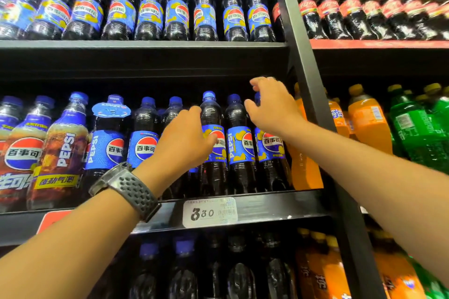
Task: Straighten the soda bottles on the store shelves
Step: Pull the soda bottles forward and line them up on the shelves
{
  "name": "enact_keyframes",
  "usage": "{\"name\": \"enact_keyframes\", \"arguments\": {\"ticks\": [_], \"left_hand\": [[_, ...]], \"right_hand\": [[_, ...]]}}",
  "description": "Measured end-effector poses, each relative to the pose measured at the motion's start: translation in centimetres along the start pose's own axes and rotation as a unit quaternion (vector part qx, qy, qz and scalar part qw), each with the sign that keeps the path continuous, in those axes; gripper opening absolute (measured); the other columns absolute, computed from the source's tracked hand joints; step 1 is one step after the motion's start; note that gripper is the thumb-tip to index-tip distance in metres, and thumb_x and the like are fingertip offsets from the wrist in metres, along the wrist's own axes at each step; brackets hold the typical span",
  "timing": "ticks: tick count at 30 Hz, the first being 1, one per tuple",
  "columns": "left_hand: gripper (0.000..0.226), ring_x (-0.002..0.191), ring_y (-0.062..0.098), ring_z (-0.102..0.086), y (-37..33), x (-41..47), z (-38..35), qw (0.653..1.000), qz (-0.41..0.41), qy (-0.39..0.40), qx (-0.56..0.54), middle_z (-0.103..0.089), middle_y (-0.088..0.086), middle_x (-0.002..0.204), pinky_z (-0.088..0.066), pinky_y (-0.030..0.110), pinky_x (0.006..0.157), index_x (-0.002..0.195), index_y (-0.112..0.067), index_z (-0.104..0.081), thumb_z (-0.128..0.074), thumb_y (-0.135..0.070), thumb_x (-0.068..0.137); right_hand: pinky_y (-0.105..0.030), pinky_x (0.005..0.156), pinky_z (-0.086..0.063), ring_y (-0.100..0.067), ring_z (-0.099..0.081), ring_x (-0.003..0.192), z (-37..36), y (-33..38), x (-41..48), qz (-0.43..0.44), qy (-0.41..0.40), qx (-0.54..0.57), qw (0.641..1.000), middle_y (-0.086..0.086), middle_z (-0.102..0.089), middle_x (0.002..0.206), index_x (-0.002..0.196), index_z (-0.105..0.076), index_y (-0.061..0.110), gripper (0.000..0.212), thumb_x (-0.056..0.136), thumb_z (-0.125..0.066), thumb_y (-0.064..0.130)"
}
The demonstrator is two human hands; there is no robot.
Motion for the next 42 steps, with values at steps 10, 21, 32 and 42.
{"name": "enact_keyframes", "arguments": {"ticks": [10,21,32,42], "left_hand": [[0.076,0.124,0.028,-0.035,1.0,3.1,-0.9,0.999,-0.033,0.003,0.011,-0.058,0.007,0.122,-0.039,0.043,0.100,0.146,-0.023,-0.031,-0.056,-0.059,0.084],[0.069,0.119,0.025,-0.049,2.4,4.3,-1.5,0.997,0.026,0.052,-0.059,-0.052,0.009,0.126,-0.045,0.045,0.099,0.130,-0.031,-0.048,-0.069,-0.059,0.071],[0.067,0.128,0.026,-0.031,3.2,4.5,-1.6,0.996,0.021,0.086,-0.024,-0.053,0.007,0.128,-0.038,0.047,0.104,0.139,-0.034,-0.040,-0.060,-0.057,0.080],[0.049,0.120,0.023,-0.039,3.1,3.9,0.4,0.997,-0.071,0.004,0.017,-0.061,-0.002,0.120,-0.032,0.041,0.101,0.132,-0.023,-0.052,-0.059,-0.041,0.087]], "right_hand": [[-0.017,0.034,-0.037,-0.016,-0.048,0.041,-3.3,-0.2,4.1,-0.130,0.240,0.005,0.962,-0.005,-0.054,0.053,0.094,-0.061,0.005,0.032,0.080,-0.063,0.034],[-0.023,0.043,-0.046,-0.015,-0.058,0.058,-3.1,0.2,3.8,-0.100,0.235,-0.013,0.967,-0.004,-0.061,0.073,0.102,-0.058,0.009,0.043,0.080,-0.071,0.044],[-0.024,0.045,-0.051,-0.018,-0.065,0.063,-3.1,0.2,3.5,-0.094,0.220,-0.044,0.970,-0.003,-0.063,0.077,0.112,-0.058,0.009,0.058,0.075,-0.073,0.051],[-0.029,0.054,-0.057,-0.019,-0.069,0.059,-2.3,0.8,2.1,-0.096,0.188,-0.046,0.976,-0.004,-0.068,0.082,0.106,-0.059,0.010,0.050,0.077,-0.071,0.048]]}}
Point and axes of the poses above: each hand's wrist, its own x-axis towards the middle knuckle, its own z-axis out of the back of the hand, y = z × x, the point moved 4 cm from there along x, towards the middle knuckle
